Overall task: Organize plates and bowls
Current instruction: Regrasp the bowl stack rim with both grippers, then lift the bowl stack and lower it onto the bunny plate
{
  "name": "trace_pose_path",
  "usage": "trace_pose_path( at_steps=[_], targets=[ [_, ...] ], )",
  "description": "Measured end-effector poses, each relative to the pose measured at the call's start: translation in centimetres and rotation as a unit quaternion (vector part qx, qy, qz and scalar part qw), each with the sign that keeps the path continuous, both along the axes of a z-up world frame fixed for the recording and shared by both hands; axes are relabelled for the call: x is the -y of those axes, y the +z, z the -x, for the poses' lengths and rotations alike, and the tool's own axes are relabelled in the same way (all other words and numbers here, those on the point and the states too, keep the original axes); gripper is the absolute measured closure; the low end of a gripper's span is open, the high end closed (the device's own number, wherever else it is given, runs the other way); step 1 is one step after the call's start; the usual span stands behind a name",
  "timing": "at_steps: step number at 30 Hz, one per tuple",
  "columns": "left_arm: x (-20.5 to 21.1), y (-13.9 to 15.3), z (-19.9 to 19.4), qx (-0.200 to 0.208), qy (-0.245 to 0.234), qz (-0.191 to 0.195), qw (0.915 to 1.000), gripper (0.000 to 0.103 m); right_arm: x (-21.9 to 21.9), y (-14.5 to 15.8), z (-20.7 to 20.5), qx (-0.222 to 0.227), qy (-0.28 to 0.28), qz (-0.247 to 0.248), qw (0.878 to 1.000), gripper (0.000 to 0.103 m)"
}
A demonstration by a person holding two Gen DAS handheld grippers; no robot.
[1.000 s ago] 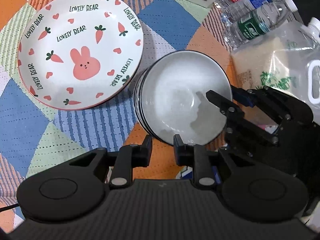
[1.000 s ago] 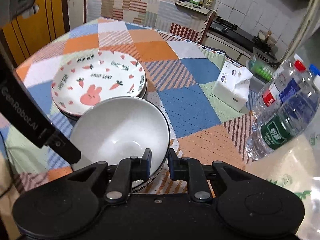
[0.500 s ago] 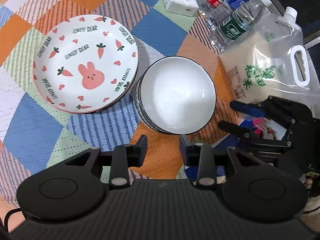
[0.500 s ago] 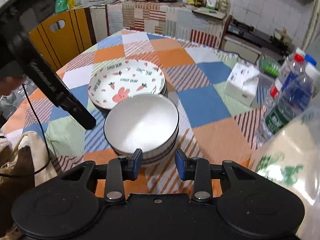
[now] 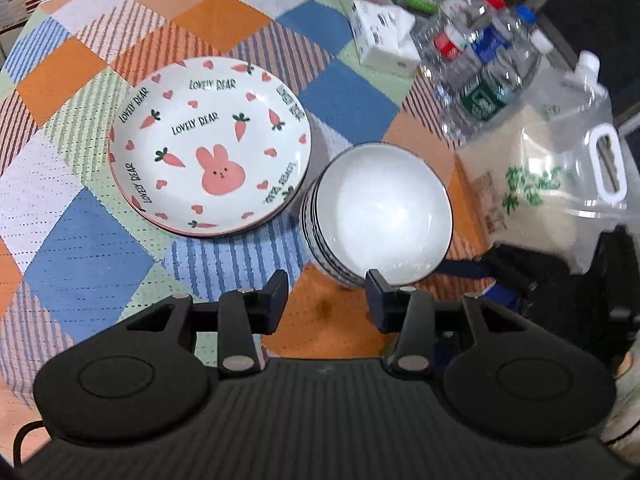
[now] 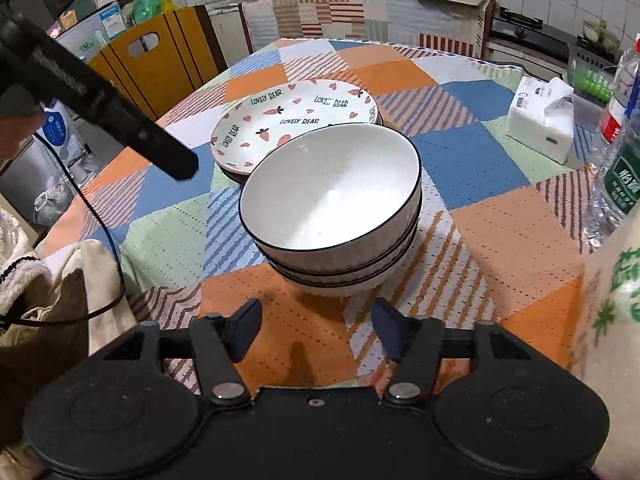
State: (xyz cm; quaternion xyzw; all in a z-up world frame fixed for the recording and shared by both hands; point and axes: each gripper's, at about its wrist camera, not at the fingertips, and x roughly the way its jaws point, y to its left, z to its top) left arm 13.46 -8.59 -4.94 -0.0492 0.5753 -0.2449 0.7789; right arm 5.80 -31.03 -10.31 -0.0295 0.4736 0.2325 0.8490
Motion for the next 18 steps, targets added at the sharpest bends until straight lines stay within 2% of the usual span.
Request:
trace_pose_path(
  at_steps=[2,8,10,14,18],
  targets=[
    [-0.2,-0.2,0.0,0.009,0.015,0.010,0.9998,0.056,-0.1,-0.8,-0.3,-0.004,0.000,0.003,1.000,0.033],
    [0.0,-2.5,-0.5,0.002,0.046,0.041,0.9981,0.056,-1.2,-3.4,-1.5,-0.005,0.025,0.036,0.999,0.023],
    [0.1,-3.7,-0.6,-0.004,0.058,0.052,0.9969,0.056,-1.7,-4.3,-2.0,-0.007,0.030,0.047,0.998,0.014],
    [0.0,-6.0,-1.0,-0.028,0.082,0.090,0.9922,0.056,-2.5,-5.4,-2.1,0.015,0.032,0.070,0.997,0.013],
    [0.0,-7.5,-1.5,-0.020,0.103,0.099,0.9895,0.056,-2.8,-6.1,-1.9,0.050,0.041,0.078,0.995,0.013]
  ],
)
